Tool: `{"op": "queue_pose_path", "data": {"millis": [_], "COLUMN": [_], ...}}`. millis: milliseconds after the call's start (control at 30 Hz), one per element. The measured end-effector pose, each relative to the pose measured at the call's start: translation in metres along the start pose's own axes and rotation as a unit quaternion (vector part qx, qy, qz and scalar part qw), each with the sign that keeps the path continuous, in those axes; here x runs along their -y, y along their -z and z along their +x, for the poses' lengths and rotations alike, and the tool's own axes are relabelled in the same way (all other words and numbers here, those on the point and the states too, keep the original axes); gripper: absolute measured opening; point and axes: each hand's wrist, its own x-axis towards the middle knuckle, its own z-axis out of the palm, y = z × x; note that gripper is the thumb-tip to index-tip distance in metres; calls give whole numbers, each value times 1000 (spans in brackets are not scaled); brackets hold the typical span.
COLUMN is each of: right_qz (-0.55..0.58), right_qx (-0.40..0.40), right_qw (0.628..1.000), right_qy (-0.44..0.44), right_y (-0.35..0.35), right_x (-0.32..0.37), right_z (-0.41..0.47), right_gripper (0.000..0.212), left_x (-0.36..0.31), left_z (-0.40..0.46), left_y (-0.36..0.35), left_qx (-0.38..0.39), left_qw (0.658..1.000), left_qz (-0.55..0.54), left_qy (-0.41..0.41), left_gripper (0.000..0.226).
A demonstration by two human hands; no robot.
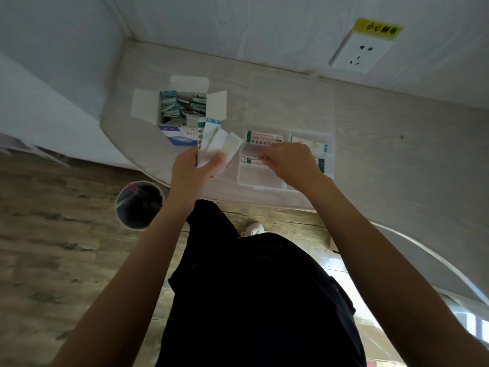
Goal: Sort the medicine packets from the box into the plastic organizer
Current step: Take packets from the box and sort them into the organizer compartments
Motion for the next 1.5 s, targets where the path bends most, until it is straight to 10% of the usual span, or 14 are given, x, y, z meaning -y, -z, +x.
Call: {"op": "queue_pose_path", "data": {"millis": [1167, 1233, 1333, 1500], "right_qz": [-9, 226, 570, 655], "right_qx": [-52, -135, -146, -116], "right_qw": [998, 962, 791, 719], "right_qy": [24, -74, -169, -201], "right_y": [-1, 5, 17, 18], "right_x": [19, 28, 43, 47], "right_z": [-2, -12, -19, -22], "right_gripper": [40, 27, 25, 31], "left_x": [-2, -1, -1, -10], "left_z": [-4, -3, -2, -10], "left_y": [-5, -7, -13, -22], "left_qx": [45, 49, 64, 131], "left_qw": [997, 996, 994, 978], "left_qz": [-51, -60, -81, -139], "left_qy": [28, 34, 40, 85], "left_gripper": [25, 25, 13, 10]}}
